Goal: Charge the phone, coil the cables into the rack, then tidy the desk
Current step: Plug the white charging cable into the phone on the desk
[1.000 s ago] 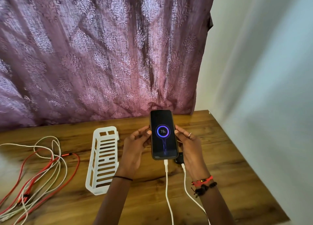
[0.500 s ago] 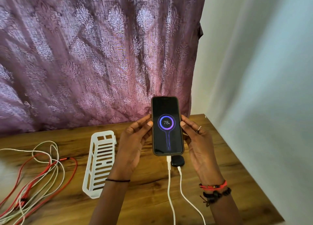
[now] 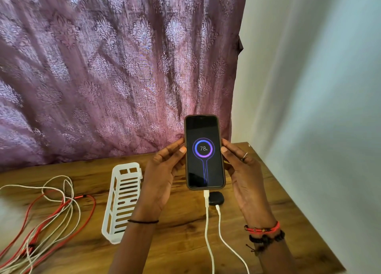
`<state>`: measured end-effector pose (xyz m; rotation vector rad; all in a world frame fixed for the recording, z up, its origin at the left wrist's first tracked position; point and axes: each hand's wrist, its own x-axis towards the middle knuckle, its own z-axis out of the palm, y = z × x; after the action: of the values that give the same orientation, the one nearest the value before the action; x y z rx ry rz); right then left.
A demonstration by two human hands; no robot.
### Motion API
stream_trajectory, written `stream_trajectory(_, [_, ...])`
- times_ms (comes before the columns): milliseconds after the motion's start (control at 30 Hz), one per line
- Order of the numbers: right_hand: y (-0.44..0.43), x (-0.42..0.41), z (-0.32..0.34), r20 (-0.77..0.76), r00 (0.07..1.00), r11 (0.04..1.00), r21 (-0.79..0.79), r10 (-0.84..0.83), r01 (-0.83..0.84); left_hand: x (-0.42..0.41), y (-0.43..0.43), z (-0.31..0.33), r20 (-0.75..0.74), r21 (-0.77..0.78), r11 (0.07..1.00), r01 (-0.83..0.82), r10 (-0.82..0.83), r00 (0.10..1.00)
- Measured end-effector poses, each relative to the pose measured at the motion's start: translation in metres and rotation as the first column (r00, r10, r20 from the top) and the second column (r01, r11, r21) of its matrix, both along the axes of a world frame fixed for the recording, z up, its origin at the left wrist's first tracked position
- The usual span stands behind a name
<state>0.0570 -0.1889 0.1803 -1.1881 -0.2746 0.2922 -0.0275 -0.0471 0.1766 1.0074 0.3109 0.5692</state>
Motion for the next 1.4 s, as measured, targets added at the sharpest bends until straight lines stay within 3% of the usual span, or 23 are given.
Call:
stream_trajectory(667, [0.015, 0.007, -0.039, -0.11, 0.994, 0.997, -0.076, -0.005, -0.003, 0.008, 0.008, -0.043, -0.137, 0.038, 0.997, -0.074, 0.079, 0.987])
stream_trajectory(1400, [0.051, 0.008, -0.189, -0.329, 0.939, 0.935, -0.353, -0.105, -0.019, -0.003, 0.021, -0.176, -0.512, 0.069, 0.989, -0.13, 0.148, 0.846])
